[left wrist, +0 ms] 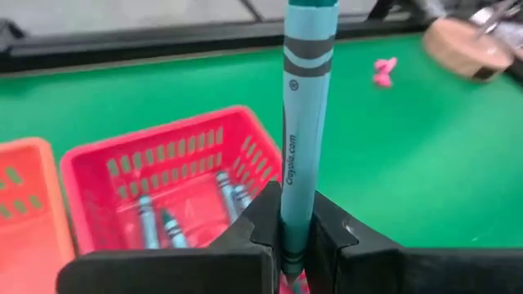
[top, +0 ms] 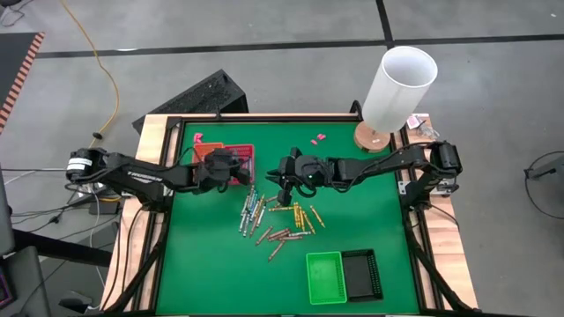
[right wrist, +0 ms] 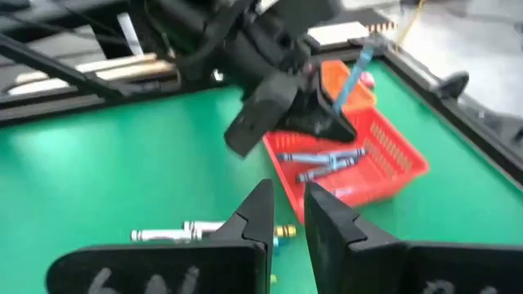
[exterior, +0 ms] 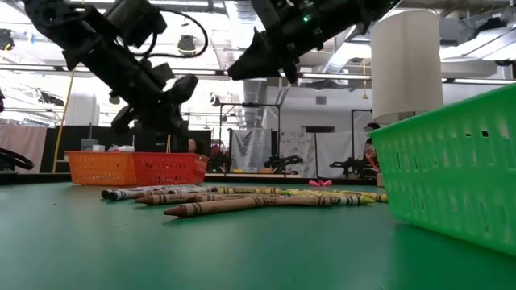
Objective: Sort crayons
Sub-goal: Put the blue crayon into the red bin, then put the brown crayon into the black bin
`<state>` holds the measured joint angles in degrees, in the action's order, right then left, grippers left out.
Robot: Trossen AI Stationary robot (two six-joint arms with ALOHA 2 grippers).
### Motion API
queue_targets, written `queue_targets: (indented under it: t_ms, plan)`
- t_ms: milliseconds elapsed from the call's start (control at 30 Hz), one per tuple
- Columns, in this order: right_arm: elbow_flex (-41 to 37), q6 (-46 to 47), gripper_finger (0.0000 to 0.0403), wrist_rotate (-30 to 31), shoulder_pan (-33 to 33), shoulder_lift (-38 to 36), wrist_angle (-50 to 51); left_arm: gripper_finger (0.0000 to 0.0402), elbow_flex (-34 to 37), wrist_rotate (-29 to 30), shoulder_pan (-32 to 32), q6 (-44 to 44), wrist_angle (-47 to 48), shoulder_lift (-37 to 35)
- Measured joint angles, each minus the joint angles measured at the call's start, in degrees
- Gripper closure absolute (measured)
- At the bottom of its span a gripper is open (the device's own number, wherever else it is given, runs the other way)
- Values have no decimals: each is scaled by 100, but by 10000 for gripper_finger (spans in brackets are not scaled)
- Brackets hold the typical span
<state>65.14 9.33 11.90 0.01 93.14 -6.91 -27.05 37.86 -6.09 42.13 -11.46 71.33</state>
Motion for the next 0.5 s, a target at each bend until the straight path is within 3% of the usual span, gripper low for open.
queue_targets:
  t_ms: [267, 500]
  plan:
    - [0, 91, 334, 17, 0, 0, 851, 354, 0, -244, -131, -161, 63, 0]
    - [0, 132, 334, 21, 41, 0, 1308, 284, 0, -248, -131, -199, 181, 0]
